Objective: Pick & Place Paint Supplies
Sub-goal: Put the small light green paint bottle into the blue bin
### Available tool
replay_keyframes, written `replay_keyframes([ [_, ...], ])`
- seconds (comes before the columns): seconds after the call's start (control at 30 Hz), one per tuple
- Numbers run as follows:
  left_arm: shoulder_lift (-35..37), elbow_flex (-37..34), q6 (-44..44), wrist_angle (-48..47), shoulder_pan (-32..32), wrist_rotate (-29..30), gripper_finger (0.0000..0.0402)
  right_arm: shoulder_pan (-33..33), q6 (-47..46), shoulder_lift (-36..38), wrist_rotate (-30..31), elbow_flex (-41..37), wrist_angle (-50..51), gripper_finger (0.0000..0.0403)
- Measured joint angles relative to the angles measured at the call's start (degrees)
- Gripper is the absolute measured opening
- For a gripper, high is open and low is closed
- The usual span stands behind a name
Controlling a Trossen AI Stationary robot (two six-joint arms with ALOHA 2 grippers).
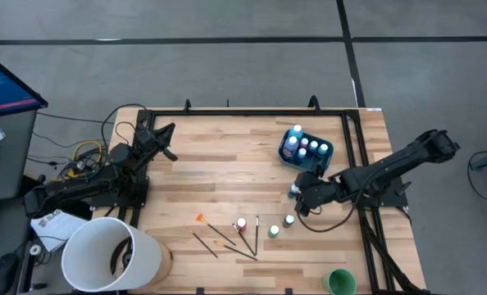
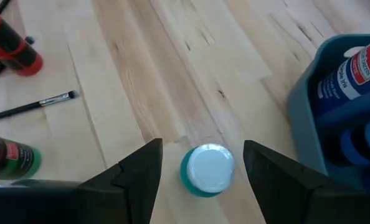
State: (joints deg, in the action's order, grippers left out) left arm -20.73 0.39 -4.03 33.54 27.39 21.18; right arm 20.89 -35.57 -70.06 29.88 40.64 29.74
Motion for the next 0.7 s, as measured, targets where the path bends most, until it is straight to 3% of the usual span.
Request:
replay_keyframes([
  [0.43, 0.0, 0.02, -0.02, 0.0, 0.0, 0.01, 0.0008, -0.07, 2.75, 3.43, 2.18, -0.05, 3.07, 0.0218],
  [0.7, 0.0, 0.01, 0.0, 0.0, 0.0, 0.01, 0.0008, -0.77, 2.51, 2.67, 2.37, -4.13, -2.95, 0.0218],
])
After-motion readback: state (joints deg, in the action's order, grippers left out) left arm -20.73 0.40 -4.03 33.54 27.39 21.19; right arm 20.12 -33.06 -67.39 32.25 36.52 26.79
